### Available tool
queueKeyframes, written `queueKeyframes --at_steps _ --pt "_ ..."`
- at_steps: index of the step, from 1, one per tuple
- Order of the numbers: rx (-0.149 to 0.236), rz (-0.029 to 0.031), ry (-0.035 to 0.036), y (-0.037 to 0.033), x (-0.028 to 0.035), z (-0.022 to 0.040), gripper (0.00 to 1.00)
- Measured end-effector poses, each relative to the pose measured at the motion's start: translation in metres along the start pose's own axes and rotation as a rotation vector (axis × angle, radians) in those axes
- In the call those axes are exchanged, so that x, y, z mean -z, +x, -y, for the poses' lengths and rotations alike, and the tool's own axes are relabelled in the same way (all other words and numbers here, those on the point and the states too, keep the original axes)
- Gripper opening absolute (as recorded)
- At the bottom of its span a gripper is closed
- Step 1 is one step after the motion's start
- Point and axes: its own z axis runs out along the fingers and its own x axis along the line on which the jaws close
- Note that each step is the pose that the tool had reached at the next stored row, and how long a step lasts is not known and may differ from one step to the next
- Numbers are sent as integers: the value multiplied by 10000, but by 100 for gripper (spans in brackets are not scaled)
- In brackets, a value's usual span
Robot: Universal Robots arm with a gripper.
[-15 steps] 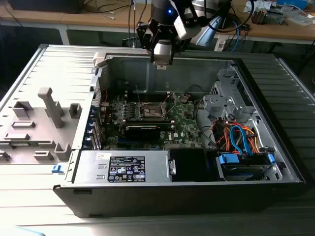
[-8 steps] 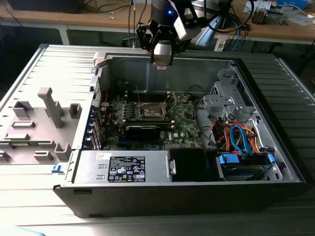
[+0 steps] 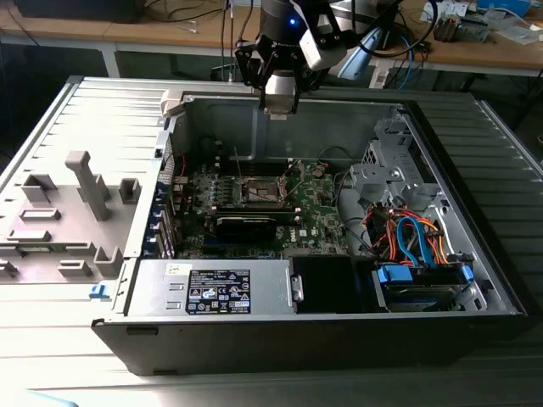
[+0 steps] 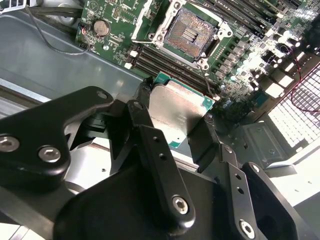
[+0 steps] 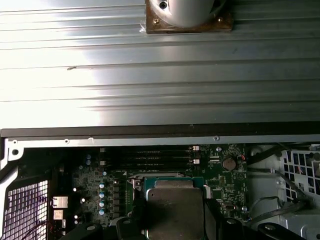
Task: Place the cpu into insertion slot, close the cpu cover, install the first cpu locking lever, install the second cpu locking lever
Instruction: 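Place the cpu into insertion slot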
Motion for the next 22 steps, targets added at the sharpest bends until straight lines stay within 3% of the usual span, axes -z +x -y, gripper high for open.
queueKeyframes --at_steps 8,13,15,22 --pt "-1 1 11 -1 -7 4 55" --pt "-3 5 192 0 -10 4 55" --pt "-4 9 326 0 -10 4 55" --pt "-8 13 477 0 -12 5 55"
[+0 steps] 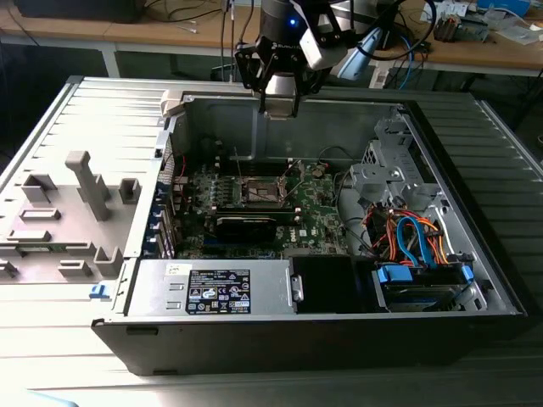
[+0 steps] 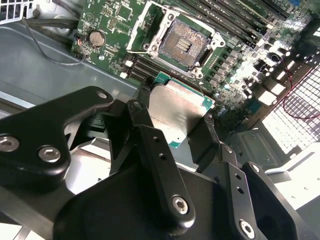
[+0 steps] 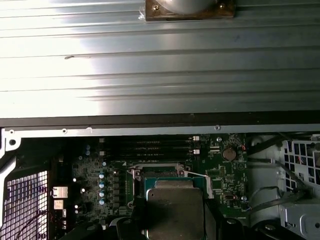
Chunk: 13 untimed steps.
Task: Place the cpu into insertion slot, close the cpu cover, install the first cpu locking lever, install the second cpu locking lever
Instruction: 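Place the cpu into insertion slot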
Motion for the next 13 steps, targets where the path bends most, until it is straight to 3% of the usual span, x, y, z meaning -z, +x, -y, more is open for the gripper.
queueKeyframes --at_steps 13 --pt "-3 5 183 3 -4 1 55"
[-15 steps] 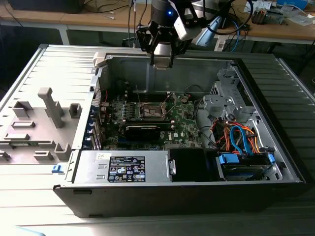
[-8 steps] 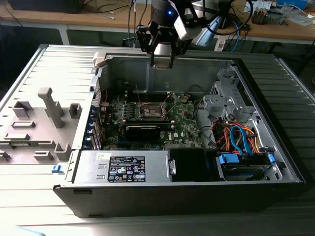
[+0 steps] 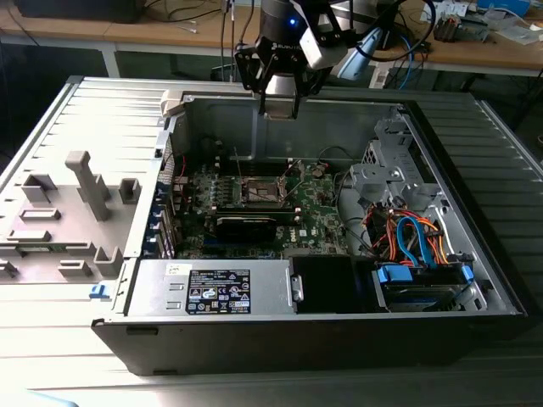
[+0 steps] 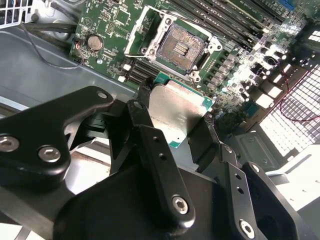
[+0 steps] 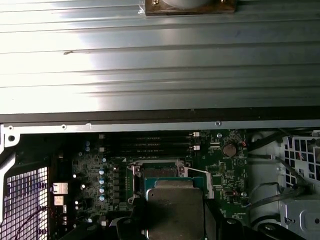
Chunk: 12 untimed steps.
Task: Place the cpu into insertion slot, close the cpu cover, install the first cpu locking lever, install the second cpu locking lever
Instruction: 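Place the cpu into insertion slot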
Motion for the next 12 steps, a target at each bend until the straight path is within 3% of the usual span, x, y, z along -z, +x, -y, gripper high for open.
queueKeyframes --at_steps 12 --pt "-2 3 114 2 -7 3 55"
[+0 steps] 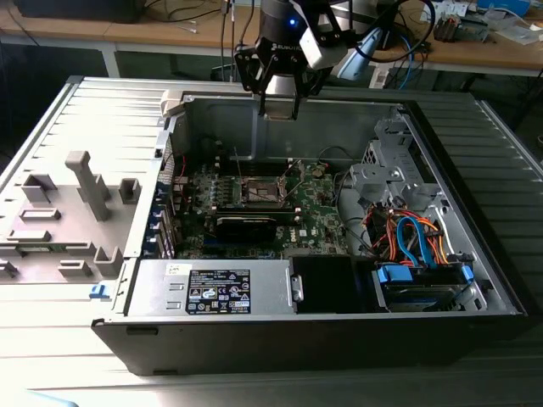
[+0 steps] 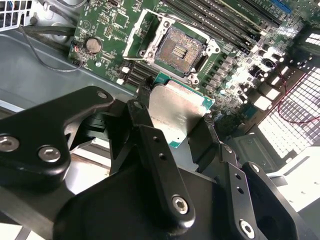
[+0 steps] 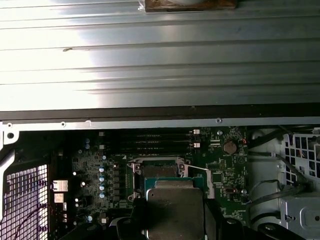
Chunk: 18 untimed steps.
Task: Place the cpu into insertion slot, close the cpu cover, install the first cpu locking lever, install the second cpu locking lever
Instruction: 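Place the cpu into insertion slot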
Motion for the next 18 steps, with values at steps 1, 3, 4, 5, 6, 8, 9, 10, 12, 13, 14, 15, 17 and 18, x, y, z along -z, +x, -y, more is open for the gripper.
queueKeyframes --at_steps 1,3,4,5,6,8,9,10,12,13,14,15,17,18 --pt "0 0 6 0 0 0 55" --pt "0 0 19 1 -2 1 55" --pt "0 0 27 2 -2 1 55" --pt "-1 1 32 2 -2 1 55" --pt "-1 1 42 3 -3 2 55" --pt "-1 1 54 3 -3 3 55" --pt "-1 2 63 3 -4 3 55" --pt "-1 2 70 3 -4 3 55" --pt "-2 2 81 3 -4 4 55" --pt "-1 2 84 3 -4 4 55" --pt "-1 3 86 3 -4 4 55" --pt "-2 3 98 3 -4 4 55" --pt "-2 3 107 3 -4 4 55" --pt "-2 2 112 3 -4 4 55"
